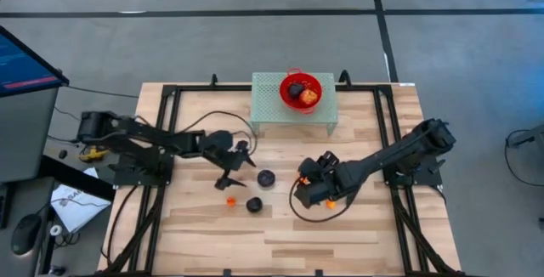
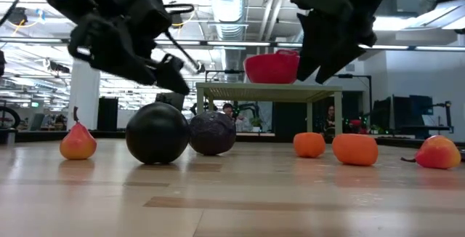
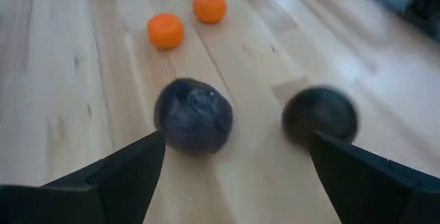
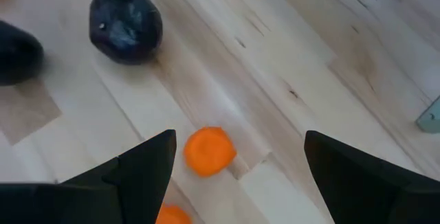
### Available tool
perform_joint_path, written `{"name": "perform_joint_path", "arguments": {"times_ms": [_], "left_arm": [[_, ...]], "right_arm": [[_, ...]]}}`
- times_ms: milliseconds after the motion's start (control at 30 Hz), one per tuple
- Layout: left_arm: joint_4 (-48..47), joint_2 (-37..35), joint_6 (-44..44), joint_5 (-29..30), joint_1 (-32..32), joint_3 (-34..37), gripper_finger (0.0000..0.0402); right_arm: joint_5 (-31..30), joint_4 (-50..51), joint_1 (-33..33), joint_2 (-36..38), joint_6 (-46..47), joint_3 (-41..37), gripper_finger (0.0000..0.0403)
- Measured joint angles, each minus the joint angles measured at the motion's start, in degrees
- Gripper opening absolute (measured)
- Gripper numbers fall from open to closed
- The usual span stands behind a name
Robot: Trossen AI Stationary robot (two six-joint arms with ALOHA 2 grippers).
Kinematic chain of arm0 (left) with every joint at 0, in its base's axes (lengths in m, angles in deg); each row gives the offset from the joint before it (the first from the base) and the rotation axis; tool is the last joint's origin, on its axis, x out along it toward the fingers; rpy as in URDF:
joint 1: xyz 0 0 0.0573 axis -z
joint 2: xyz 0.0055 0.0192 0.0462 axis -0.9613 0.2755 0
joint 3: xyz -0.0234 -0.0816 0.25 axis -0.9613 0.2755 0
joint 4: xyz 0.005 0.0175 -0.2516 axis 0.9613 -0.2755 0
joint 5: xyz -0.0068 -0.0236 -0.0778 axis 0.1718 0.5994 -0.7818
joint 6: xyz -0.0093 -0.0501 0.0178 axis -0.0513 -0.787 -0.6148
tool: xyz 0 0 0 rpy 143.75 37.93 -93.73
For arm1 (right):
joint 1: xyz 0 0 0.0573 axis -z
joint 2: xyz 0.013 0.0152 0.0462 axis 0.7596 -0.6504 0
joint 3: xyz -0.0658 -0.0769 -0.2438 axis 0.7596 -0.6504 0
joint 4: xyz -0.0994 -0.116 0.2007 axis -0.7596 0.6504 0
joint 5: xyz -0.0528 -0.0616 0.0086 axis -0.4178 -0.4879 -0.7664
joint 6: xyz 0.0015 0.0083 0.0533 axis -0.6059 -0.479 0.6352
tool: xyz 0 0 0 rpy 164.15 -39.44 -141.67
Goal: Pick & Place Fruit
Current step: Put the top black plum into the red strainer bowl on the shelf
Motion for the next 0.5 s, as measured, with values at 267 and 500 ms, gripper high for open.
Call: {"name": "perform_joint_path", "arguments": {"times_ms": [267, 500], "left_arm": [[1.3, 6.5, 17.9, -0.3, -0.1, -3.7, 0.0355], [4.7, 13.5, 17.8, -1.2, -1.8, -5.9, 0.0355]], "right_arm": [[0.5, -3.2, 2.3, 0.0, -1.5, 0.0, 0.0317], [0.7, -5.7, 3.3, 0.0, -3.1, 0.0, 0.0317]]}}
